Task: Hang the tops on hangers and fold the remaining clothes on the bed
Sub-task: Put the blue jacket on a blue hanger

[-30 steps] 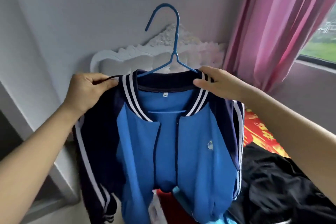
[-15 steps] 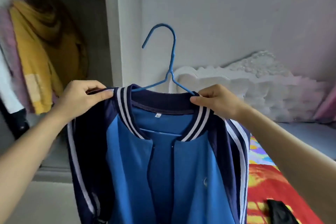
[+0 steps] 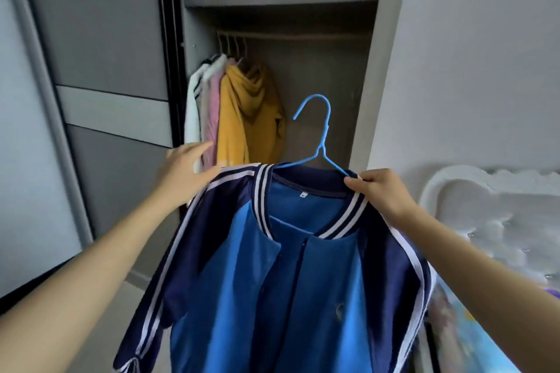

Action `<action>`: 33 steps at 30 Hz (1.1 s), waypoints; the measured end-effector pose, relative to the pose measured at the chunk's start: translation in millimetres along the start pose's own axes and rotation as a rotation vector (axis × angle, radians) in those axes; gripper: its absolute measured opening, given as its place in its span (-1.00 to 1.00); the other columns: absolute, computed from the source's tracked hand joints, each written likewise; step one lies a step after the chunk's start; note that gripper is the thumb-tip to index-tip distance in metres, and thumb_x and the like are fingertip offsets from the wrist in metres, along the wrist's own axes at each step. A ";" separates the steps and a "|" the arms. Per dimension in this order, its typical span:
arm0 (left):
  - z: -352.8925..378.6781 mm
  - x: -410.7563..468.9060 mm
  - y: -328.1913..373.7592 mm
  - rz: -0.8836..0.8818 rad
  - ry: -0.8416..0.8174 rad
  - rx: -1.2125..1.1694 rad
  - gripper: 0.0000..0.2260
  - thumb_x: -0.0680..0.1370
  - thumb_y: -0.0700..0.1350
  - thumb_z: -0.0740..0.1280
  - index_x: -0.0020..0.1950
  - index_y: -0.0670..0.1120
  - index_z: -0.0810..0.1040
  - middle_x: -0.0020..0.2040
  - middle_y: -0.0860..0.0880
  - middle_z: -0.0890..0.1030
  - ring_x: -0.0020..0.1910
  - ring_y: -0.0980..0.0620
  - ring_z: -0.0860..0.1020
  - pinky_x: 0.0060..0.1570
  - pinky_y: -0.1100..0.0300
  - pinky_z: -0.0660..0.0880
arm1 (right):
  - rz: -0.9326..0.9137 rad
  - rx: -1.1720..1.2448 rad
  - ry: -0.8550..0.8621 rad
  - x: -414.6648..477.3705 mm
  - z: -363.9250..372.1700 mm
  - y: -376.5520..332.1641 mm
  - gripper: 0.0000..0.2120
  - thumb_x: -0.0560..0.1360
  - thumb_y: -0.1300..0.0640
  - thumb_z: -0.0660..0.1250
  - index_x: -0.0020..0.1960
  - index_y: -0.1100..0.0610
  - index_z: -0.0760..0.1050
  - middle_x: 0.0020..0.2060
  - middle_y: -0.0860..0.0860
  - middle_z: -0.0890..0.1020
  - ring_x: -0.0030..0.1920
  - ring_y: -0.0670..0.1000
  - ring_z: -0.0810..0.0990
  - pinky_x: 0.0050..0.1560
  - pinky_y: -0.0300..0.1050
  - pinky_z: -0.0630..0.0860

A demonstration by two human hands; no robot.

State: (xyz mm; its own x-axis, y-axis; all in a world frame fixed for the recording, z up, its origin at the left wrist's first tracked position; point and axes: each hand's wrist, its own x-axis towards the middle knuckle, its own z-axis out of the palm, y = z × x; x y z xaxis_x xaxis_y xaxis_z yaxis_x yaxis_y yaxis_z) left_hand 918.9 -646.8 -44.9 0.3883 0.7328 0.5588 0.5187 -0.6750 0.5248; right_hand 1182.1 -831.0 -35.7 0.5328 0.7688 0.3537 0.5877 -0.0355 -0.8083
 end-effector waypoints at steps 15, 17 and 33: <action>47.3 120.2 -143.4 -0.189 0.048 -0.140 -0.61 0.54 -0.17 0.32 0.38 -0.10 0.40 0.32 -0.15 0.42 0.33 -0.09 0.36 0.28 0.08 0.27 | 0.482 0.615 -0.097 193.8 108.5 4.4 -0.87 0.48 0.21 0.24 -0.23 0.22 0.48 -0.45 0.11 0.55 -0.47 0.06 0.51 -0.40 -0.21 0.47; 55.4 152.8 -150.8 -0.160 0.100 -0.139 -0.65 0.54 -0.20 0.32 0.33 -0.12 0.45 0.27 -0.14 0.46 0.28 -0.06 0.39 0.21 0.17 0.27 | 0.183 0.602 0.036 230.4 129.9 5.2 -0.86 0.41 0.36 0.24 -0.29 0.26 0.51 -0.44 0.14 0.57 -0.48 0.07 0.55 -0.41 -0.22 0.48; 114.8 390.8 -210.3 0.007 0.295 -0.068 -0.72 0.53 -0.16 0.34 0.23 -0.16 0.54 0.19 -0.11 0.51 0.20 -0.09 0.41 0.16 0.13 0.31 | -0.022 0.368 0.095 481.9 214.8 9.0 -0.71 0.53 0.32 0.20 -0.33 0.14 0.23 -0.47 0.07 0.31 -0.48 -0.01 0.30 -0.46 -0.16 0.21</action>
State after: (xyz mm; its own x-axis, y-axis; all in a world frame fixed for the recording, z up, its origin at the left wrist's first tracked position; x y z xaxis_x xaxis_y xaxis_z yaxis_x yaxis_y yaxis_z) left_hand 1049.1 -208.6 -10.6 0.1481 0.6784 0.7196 0.4610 -0.6911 0.5567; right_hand 1313.4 -323.7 26.3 0.5862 0.7039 0.4011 0.3513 0.2252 -0.9088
